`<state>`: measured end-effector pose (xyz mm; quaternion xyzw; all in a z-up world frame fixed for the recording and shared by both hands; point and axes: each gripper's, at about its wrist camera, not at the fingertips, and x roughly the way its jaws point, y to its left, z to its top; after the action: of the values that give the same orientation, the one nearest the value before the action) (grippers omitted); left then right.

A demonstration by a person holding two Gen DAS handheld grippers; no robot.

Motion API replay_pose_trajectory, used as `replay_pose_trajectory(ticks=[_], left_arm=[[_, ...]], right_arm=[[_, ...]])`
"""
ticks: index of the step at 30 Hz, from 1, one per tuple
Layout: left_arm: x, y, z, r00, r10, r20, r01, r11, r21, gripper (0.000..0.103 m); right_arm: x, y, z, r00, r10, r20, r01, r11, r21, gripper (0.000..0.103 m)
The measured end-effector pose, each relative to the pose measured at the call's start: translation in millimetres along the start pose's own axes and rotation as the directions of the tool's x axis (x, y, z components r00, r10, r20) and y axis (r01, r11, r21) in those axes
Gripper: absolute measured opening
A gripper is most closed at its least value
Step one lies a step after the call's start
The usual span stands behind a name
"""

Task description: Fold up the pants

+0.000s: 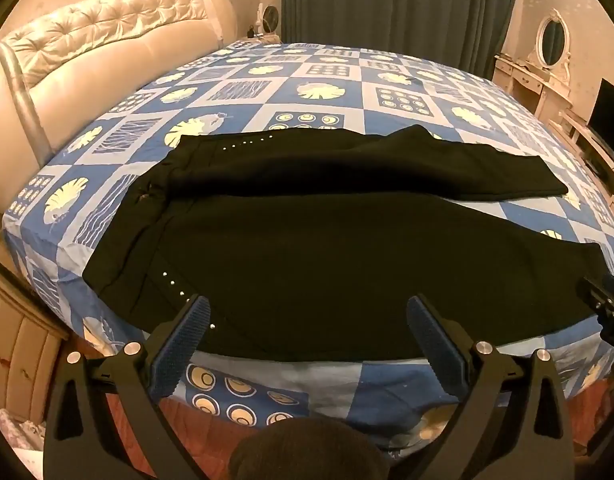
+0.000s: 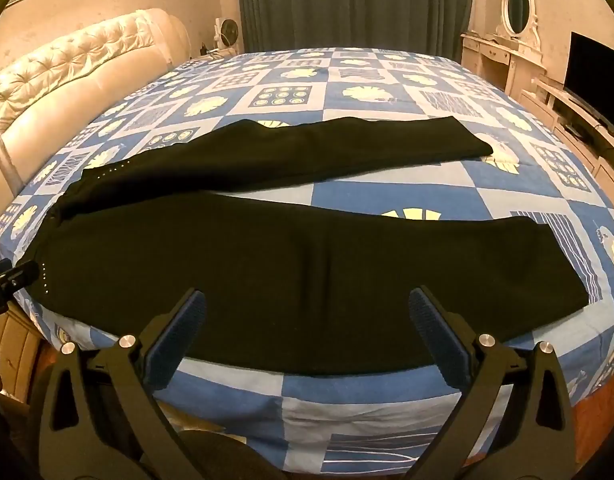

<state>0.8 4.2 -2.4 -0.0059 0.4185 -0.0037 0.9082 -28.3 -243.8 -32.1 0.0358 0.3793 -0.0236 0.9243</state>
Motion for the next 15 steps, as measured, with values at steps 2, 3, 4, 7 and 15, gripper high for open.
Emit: replay_pose_trajectory(ticks=[2,3,4,7,15], left_arm=[[0.2,-0.6,0.0,1.0,0.002,0.001,-0.002,1.0,0.001,0.098],[0.5,-0.6,-0.3,1.0,0.002,0.0,-0.002,1.0,0.004,0.098],[0.7,-0.6,-0.3,1.0,0.002,-0.001,-0.002,1.0,0.004,0.098],[1.0,-0.9,-1.2,1.0,0.001,-0.002,-0.001,1.0,0.006,0.098],[1.6,-2.4,-1.9,1.0,0.006,-0.002,-0.006,1.0,0.012,0.098]], right_arm=[[0.1,-0.3,-0.7,1.0,0.0,0.001,0.0,1.0,0.0,0.101],[0.0,-0.2,-0.6,1.0,0.0,0.001,0.0,1.0,0.001,0.101],[-0.1,-0.1,-0.5,1.0,0.0,0.001,0.0,1.0,0.002,0.101],[1.4,-0.6,-1.5,1.0,0.001,-0.002,-0.001,1.0,0.002,0.101],[1.7,-0.7,-2.1,1.0,0.001,-0.001,-0.001,1.0,0.004,0.101]])
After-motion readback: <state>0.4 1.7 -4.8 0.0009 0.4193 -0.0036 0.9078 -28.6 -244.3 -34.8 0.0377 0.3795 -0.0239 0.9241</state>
